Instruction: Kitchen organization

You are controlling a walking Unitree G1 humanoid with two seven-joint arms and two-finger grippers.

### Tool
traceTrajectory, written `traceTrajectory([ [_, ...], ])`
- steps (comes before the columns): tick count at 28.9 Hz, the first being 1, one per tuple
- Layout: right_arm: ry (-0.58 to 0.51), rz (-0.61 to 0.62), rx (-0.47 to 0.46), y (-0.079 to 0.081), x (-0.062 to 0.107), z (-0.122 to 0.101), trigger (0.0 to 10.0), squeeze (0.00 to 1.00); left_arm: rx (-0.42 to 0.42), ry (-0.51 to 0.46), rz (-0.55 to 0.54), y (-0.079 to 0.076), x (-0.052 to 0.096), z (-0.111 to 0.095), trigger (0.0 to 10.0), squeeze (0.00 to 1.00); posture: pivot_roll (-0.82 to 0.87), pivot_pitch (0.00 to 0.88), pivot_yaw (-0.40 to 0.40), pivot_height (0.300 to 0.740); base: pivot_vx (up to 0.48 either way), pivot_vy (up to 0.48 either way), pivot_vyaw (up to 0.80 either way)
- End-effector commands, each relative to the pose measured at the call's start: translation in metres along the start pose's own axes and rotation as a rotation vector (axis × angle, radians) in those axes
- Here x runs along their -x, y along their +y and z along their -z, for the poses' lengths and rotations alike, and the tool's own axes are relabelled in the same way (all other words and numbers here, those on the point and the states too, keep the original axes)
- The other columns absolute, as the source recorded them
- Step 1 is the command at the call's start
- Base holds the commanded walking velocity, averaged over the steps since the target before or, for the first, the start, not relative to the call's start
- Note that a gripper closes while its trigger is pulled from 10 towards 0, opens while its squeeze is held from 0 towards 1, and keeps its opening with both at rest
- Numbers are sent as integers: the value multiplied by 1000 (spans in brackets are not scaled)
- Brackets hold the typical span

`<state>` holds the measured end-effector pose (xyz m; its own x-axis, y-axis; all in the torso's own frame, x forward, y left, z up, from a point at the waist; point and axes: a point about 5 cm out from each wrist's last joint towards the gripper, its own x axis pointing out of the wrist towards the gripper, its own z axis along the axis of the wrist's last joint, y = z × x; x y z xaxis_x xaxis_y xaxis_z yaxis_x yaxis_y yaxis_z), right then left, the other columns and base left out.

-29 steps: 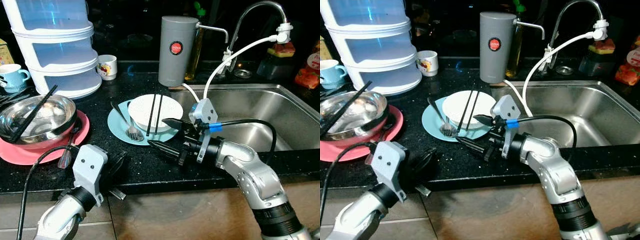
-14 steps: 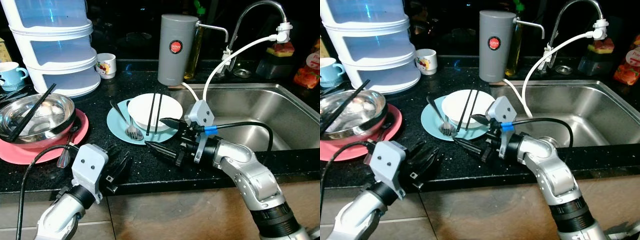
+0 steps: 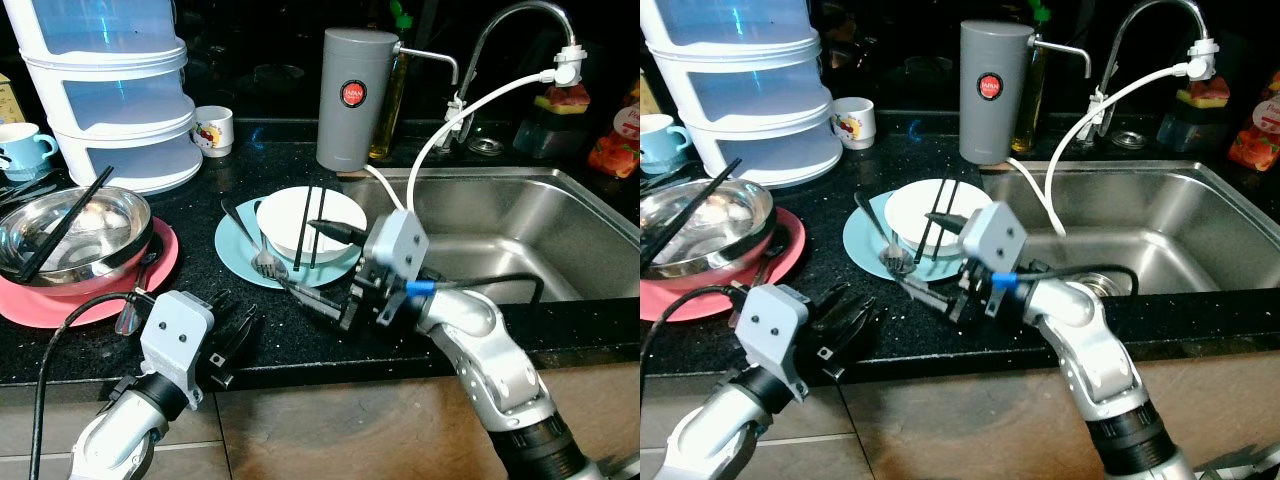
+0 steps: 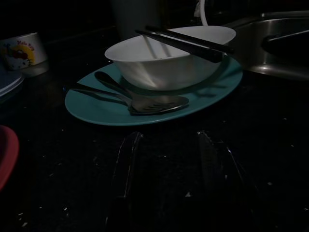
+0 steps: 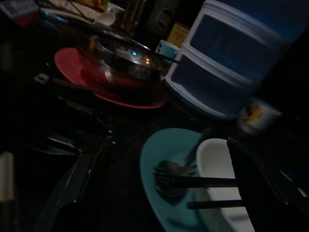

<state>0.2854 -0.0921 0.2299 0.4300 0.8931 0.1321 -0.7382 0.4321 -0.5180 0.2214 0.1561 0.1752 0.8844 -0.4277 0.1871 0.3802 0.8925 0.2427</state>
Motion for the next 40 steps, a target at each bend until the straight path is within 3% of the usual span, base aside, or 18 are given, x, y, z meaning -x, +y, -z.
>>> traceTrajectory([
  [1,8,-8,52,1,0,1,10000,0,19,47,17,-3,3,8,10000,0,42,53,-72,740,0,0,0],
  [3,43,-26,175,0,2,6,10000,0,18,45,19,-3,2,8,10000,0,39,53,-71,740,0,0,0],
  [4,43,-26,175,0,2,6,10000,0,18,45,19,-3,2,8,10000,0,39,53,-71,740,0,0,0],
  [5,64,-44,243,2,2,10,10000,0,16,43,21,-4,1,8,10000,0,39,53,-72,740,0,0,0],
  [9,56,-12,294,6,-5,12,10000,0,12,36,21,-4,-1,7,10000,0,40,51,-73,740,0,0,0],
  [27,-21,37,327,19,-22,18,10000,0,-1,21,45,-6,-6,5,10000,0,46,50,-77,740,0,0,0],
  [28,-27,46,322,20,-22,18,5216,0,-1,18,45,-6,-7,4,10000,0,46,50,-77,740,0,0,0],
  [29,-32,54,315,20,-22,19,3451,0,0,17,45,-6,-7,4,10000,0,49,48,-78,740,0,0,0],
  [30,-34,60,313,20,-23,19,3176,0,1,15,44,-6,-8,3,10000,0,49,48,-78,740,0,0,0],
  [31,-28,63,323,20,-22,21,10000,0,2,12,43,-6,-8,3,10000,0,49,48,-78,740,0,0,0],
  [40,-18,67,343,17,-21,25,10000,0,4,-1,43,-4,-9,0,10000,0,54,37,-79,740,0,0,0],
])
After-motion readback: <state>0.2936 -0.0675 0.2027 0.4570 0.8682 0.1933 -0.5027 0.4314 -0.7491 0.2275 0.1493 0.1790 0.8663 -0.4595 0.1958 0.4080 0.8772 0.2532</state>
